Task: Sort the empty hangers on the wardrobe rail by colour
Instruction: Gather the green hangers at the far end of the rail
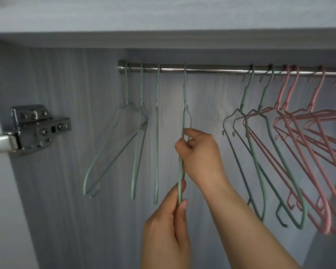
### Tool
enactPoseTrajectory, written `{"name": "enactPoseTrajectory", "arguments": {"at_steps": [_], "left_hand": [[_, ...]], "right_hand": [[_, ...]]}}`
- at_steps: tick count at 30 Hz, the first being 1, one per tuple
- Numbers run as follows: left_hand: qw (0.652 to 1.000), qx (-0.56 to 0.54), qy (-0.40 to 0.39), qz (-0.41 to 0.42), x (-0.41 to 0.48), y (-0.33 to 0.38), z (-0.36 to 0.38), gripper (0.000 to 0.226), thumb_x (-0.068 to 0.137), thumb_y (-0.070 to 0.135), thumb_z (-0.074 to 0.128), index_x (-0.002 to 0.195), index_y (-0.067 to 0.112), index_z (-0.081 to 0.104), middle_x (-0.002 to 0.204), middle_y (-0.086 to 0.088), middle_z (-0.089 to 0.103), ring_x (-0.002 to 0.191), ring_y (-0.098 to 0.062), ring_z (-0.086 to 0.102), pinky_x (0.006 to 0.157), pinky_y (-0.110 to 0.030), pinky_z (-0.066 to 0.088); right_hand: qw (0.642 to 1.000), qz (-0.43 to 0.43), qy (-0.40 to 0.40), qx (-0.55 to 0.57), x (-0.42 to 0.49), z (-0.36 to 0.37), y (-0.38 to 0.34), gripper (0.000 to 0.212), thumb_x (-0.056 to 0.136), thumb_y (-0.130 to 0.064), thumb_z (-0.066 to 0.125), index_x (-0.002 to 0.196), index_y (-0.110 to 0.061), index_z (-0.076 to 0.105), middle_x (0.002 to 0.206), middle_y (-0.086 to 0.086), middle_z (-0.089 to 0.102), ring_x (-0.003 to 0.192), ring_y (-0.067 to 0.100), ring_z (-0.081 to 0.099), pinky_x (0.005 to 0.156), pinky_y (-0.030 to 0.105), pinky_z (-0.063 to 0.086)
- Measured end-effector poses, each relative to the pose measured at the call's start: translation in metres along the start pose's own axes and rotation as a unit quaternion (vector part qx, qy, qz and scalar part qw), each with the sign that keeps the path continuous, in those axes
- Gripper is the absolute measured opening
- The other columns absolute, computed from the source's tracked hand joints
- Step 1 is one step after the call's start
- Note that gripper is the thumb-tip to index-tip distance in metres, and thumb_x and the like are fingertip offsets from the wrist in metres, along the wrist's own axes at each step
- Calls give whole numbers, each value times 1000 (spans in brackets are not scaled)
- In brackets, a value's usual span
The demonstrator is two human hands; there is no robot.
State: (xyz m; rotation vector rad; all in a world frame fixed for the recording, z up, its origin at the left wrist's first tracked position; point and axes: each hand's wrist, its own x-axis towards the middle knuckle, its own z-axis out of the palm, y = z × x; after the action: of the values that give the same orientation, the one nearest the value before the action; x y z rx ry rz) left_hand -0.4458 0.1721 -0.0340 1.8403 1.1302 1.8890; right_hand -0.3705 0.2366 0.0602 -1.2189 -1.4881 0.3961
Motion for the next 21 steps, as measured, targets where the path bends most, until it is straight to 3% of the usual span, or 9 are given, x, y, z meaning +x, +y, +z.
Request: {"name": "enactPoseTrajectory", "arguments": {"at_steps": [7,11,15,18,21], "left_hand": [[1000,-1,5,-10,-2,-8,1,47,73,50,35,116,46,52,93,59,46,91,31,47,74,10,31],[1000,0,14,-16,1,-10,2,49,73,50,35,118,39,50,91,59,46,86,32,47,70,11,30],[999,3,22,-29,-1,-14,2,40,78,36,44,117,36,54,88,61,44,87,33,45,70,11,30],[998,17,54,-14,-8,-13,4,52,73,48,42,125,40,47,99,61,41,95,29,47,75,10,31],[993,40,100,42,-18,-8,5,62,77,50,45,136,35,30,133,40,30,110,19,46,88,5,30]], "right_hand": [[1000,-19,-15,11,-2,5,-4,26,90,-11,47,112,-1,56,50,6,49,55,19,52,61,32,53],[999,-33,-10,1,-1,8,-6,26,90,-10,46,109,4,55,64,15,57,59,21,53,59,31,50],[1000,-14,-17,-21,-1,10,-9,37,93,-18,44,127,-7,46,73,10,62,67,19,59,70,28,51],[986,-33,-53,-155,-19,-5,-16,53,94,-38,38,140,-12,27,118,13,56,105,24,56,90,31,46],[957,-118,4,-263,-46,-50,-33,54,93,-39,39,141,-19,26,140,1,29,129,16,30,99,16,25]]}}
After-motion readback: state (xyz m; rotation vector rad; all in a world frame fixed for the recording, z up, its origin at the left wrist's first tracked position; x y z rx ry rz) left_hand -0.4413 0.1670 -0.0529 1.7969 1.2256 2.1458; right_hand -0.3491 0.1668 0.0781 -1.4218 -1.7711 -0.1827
